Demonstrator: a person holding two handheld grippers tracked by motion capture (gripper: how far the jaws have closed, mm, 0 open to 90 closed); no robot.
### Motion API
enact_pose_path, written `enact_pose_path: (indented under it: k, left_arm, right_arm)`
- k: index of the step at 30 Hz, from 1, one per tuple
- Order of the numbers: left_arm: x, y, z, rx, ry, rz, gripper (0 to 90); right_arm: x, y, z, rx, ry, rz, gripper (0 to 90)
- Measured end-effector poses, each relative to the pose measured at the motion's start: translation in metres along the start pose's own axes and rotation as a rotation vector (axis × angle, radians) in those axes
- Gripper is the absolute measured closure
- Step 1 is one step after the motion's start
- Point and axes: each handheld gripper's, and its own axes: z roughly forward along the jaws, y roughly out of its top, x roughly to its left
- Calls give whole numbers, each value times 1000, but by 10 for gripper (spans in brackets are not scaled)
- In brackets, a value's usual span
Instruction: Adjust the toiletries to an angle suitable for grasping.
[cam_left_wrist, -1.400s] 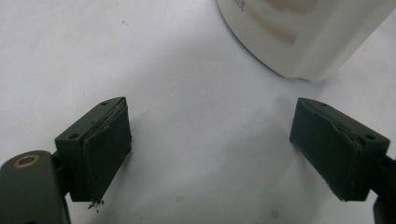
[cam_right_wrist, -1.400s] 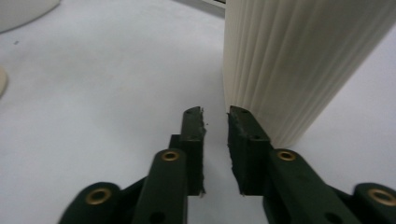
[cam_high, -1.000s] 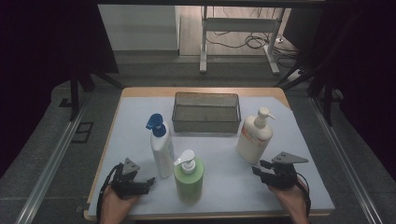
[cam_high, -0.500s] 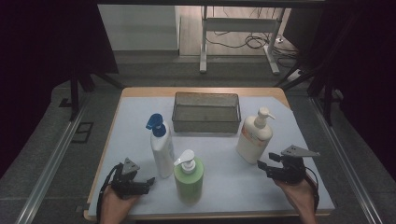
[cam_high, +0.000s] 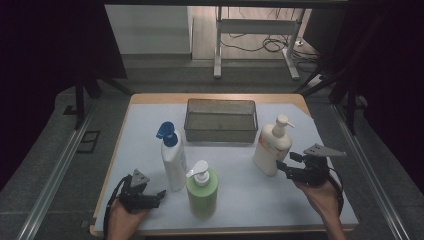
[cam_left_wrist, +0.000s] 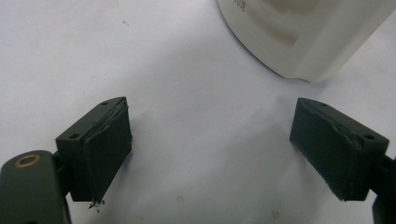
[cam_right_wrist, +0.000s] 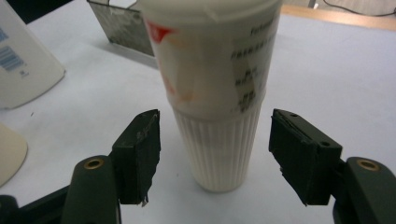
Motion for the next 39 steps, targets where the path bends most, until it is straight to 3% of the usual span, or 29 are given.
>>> enact_pose_path:
  k: [6,7,9,15,29,39]
  left_arm:
    - [0,0,0,0,0,-1,128]
    - [0,0,0,0,0,-1,128]
    - [0,0,0,0,0,0,128]
    - [0,0,0,0,0,0,128]
    - [0,0,0,0,-1,-1,128]
    - [0,0,0,1,-2,-1,128]
  right_arm:
    - [1,7,4,-21,2,-34,355]
    - [3,9,6,-43,-13,-73,359]
    - [5,10,8,-29,-35,-85,366]
    - [5,13,14,-37,-42,-111,354]
    - [5,30,31,-18,-25,-65,326]
    - [9,40,42,4,-45,-74,325]
